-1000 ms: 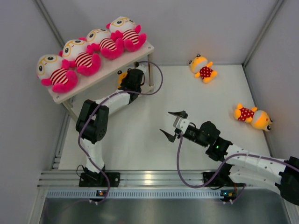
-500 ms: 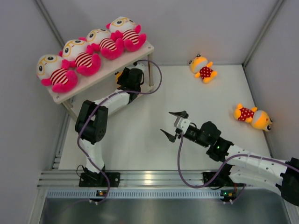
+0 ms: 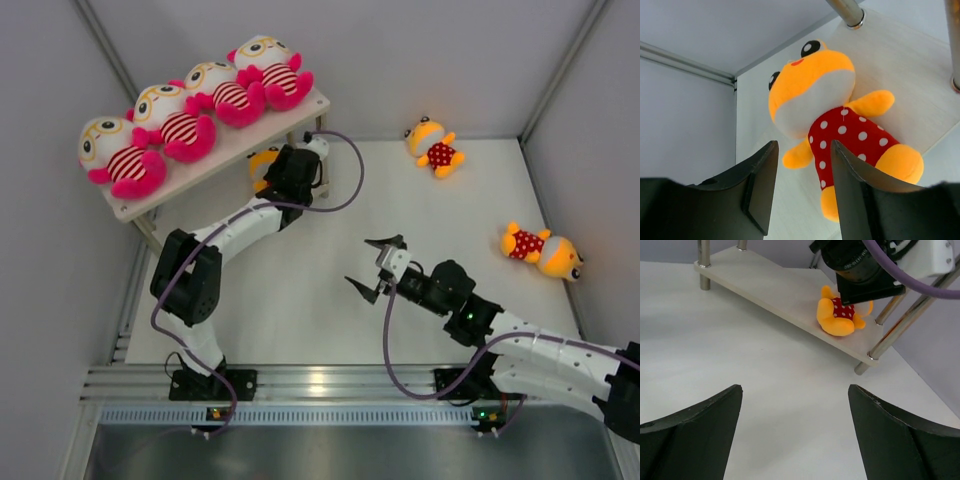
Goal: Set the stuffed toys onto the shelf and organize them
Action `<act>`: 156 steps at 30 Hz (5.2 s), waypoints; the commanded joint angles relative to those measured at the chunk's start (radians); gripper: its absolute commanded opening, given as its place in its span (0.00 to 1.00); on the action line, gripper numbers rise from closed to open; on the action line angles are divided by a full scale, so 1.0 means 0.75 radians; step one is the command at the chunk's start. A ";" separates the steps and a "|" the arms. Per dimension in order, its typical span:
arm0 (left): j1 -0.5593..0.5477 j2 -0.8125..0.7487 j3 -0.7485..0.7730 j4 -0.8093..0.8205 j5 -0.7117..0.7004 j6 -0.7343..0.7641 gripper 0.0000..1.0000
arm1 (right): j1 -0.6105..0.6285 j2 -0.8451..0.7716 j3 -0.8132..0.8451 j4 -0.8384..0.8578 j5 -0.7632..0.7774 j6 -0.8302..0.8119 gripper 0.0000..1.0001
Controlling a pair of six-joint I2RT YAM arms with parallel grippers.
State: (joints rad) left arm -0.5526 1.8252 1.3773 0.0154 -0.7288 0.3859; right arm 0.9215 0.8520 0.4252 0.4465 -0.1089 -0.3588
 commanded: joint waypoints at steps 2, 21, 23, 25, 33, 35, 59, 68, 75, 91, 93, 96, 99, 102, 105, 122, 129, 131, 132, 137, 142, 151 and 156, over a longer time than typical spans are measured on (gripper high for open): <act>0.009 -0.112 0.043 -0.179 0.055 -0.060 0.52 | -0.016 -0.019 0.136 -0.169 0.362 0.254 0.93; -0.059 -0.511 -0.102 -0.759 0.559 -0.075 0.59 | -1.591 0.532 0.594 -0.882 0.401 0.740 0.93; -0.059 -0.531 -0.102 -0.759 0.559 -0.083 0.59 | -1.589 0.637 0.650 -0.896 0.441 0.726 0.93; -0.059 -0.540 -0.104 -0.759 0.565 -0.091 0.60 | -1.591 0.774 0.715 -0.912 0.491 0.724 0.93; -0.059 -0.568 -0.116 -0.759 0.616 -0.118 0.60 | -1.591 0.997 0.738 -0.857 0.540 0.671 0.86; -0.059 -0.570 -0.118 -0.759 0.618 -0.118 0.60 | -1.589 1.003 0.736 -0.867 0.508 0.667 0.81; -0.032 -0.666 -0.063 -1.002 0.883 0.003 0.60 | -0.383 0.414 0.450 -0.669 -0.139 0.078 0.00; -0.032 -0.791 -0.008 -1.595 1.675 0.438 0.66 | -0.102 0.547 0.601 -0.522 -0.311 0.114 0.00; -0.032 -0.791 0.002 -1.579 1.839 0.422 0.84 | -0.075 0.566 0.558 -0.362 -0.309 0.188 0.00; -0.067 -0.687 -0.016 -1.303 1.753 0.230 0.76 | -0.046 0.496 0.576 -0.264 -0.358 0.261 0.00; -0.075 -0.685 -0.022 -1.295 1.731 0.228 0.69 | -0.042 0.494 0.578 -0.248 -0.368 0.270 0.00; -0.087 -0.681 -0.037 -1.295 1.692 0.230 0.54 | -0.040 0.480 0.581 -0.231 -0.364 0.276 0.00; -0.104 -0.679 -0.043 -1.295 1.657 0.220 0.32 | -0.040 0.472 0.576 -0.217 -0.372 0.282 0.00; -0.112 -0.681 -0.039 -1.293 1.608 0.199 0.00 | -0.040 0.484 0.572 -0.211 -0.389 0.298 0.00; -0.112 -0.681 -0.079 -1.258 1.486 0.112 0.00 | -0.040 0.508 0.562 -0.207 -0.399 0.355 0.06; -0.110 -0.904 -0.114 -1.170 0.753 0.220 0.00 | -0.081 0.284 0.331 -0.207 -0.100 0.421 0.63; -0.110 -0.963 -0.039 -1.170 0.647 0.418 0.00 | -0.104 0.240 0.329 -0.233 -0.074 0.405 0.64; -0.110 -0.957 -0.055 -1.150 0.557 0.477 0.00 | -0.108 0.249 0.331 -0.233 -0.068 0.403 0.64; -0.110 -0.957 -0.073 -1.125 0.526 0.500 0.00 | -0.110 0.255 0.331 -0.235 -0.067 0.401 0.63; -0.108 -0.969 -0.355 -0.849 0.381 0.682 0.00 | -0.108 0.277 0.341 -0.221 -0.070 0.409 0.63; -0.071 -0.971 -0.663 -0.509 0.348 0.861 0.00 | -0.110 0.263 0.329 -0.233 -0.096 0.431 0.63; 0.115 -0.949 -0.765 -0.441 0.456 0.907 0.00 | -0.108 0.202 0.292 -0.244 -0.082 0.431 0.63; 0.286 -1.053 -0.795 -0.661 0.671 0.921 0.00 | -0.110 0.181 0.262 -0.217 -0.065 0.419 0.63</act>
State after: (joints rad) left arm -0.4019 1.1046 0.7734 -0.4202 -0.3351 1.0534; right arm 0.8478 1.0142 0.6277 0.2409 -0.1673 -0.0433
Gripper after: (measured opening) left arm 0.027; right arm 0.630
